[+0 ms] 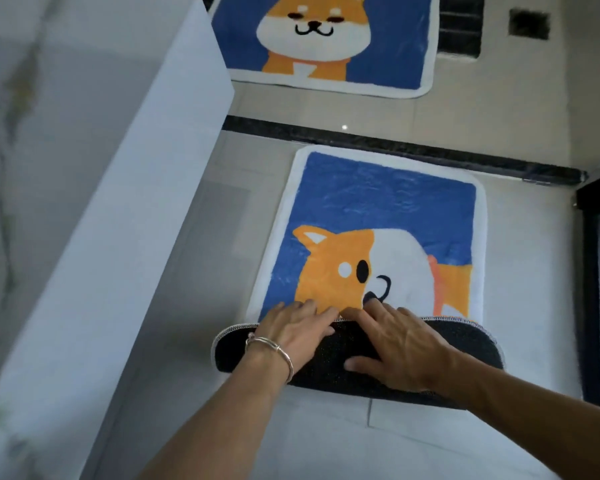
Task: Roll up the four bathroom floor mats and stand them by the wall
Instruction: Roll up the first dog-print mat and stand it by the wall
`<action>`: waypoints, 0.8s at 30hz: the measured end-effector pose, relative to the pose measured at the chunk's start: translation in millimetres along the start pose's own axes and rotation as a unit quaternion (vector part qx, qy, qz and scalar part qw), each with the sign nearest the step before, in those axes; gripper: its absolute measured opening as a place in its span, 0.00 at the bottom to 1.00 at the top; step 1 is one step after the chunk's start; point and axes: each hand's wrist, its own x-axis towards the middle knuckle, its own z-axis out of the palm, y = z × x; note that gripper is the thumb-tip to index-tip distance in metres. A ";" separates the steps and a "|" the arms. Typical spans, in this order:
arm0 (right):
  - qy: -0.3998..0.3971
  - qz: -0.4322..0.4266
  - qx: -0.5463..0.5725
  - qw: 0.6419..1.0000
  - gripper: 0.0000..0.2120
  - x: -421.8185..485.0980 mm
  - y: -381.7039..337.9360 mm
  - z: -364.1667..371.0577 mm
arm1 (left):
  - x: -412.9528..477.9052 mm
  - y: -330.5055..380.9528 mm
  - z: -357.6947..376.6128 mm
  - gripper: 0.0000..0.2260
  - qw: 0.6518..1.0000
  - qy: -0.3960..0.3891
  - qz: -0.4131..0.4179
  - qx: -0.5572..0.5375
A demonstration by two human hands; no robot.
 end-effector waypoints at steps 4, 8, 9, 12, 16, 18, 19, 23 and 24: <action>-0.029 0.015 -0.027 0.999 0.42 -15.3 4.3 6.7 | 12.1 6.6 2.1 0.12 0.998 0.010 0.041 0.046; -0.014 0.030 -0.003 0.999 0.37 -20.7 4.8 26.2 | 13.0 13.6 10.3 0.20 0.992 -0.011 0.080 0.097; -0.015 0.031 0.008 0.999 0.36 -21.4 6.2 30.6 | 10.0 15.6 12.8 0.26 0.991 -0.015 0.083 0.100; -0.021 0.020 0.036 0.999 0.34 -21.6 11.0 35.7 | 1.3 21.9 19.7 0.42 0.988 -0.046 0.075 0.129; -0.034 0.002 0.056 0.998 0.35 -21.7 7.2 36.1 | -9.0 32.0 25.7 0.46 0.971 -0.094 0.081 0.204; -0.035 0.002 0.027 0.999 0.40 -24.5 1.4 38.6 | -14.6 32.0 37.7 0.41 0.971 -0.108 0.079 0.200; -0.029 0.002 0.004 1.000 0.41 -27.2 -2.6 40.8 | -17.4 31.0 41.6 0.40 0.972 -0.113 0.076 0.193; -0.039 0.027 -0.071 0.996 0.43 -35.2 -14.4 58.7 | -17.0 31.4 45.6 0.28 0.984 -0.120 0.053 0.119; -0.042 0.035 -0.073 0.996 0.39 -35.7 -17.1 59.5 | -15.6 31.1 46.2 0.24 0.984 -0.129 0.051 0.116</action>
